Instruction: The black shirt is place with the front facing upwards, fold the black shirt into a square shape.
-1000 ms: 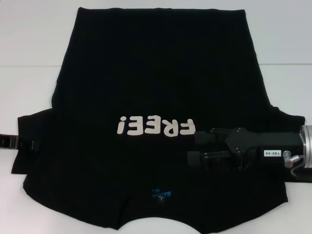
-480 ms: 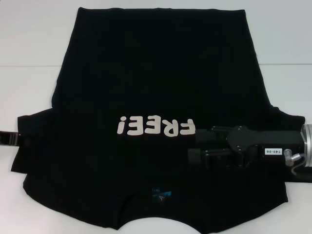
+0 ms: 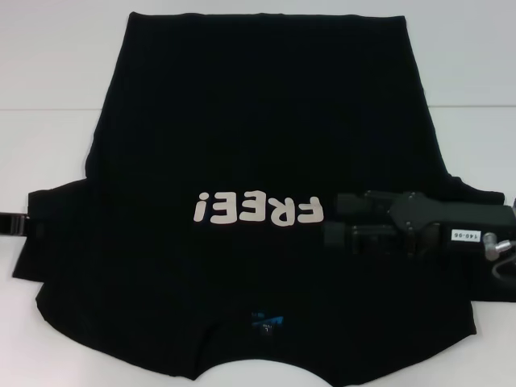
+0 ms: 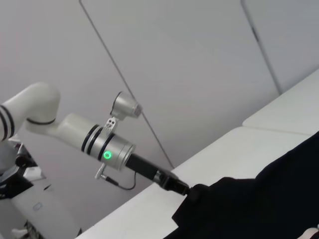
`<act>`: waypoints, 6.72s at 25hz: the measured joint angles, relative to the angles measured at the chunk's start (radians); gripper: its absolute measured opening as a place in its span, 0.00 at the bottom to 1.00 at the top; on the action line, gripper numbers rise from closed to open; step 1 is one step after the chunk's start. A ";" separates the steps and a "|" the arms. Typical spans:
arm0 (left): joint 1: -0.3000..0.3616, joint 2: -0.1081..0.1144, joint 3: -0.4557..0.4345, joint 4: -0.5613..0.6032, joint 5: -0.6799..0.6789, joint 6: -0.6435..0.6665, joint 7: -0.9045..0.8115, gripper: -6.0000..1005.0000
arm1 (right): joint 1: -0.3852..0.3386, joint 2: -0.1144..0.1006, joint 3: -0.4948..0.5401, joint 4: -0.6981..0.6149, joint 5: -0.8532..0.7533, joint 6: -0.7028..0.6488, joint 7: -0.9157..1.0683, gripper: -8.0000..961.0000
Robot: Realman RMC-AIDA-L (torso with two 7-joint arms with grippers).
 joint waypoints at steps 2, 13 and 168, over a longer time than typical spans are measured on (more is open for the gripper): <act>0.001 0.002 -0.006 0.015 0.000 0.001 -0.003 0.01 | -0.003 0.000 0.021 0.000 0.000 -0.001 0.000 0.96; -0.017 0.029 -0.143 0.105 -0.002 0.151 -0.030 0.01 | -0.024 0.000 0.104 0.000 0.000 -0.019 -0.021 0.96; 0.114 -0.211 -0.029 -0.503 -1.320 0.026 1.371 0.31 | -0.022 -0.093 0.362 -0.412 -0.805 0.110 0.951 0.96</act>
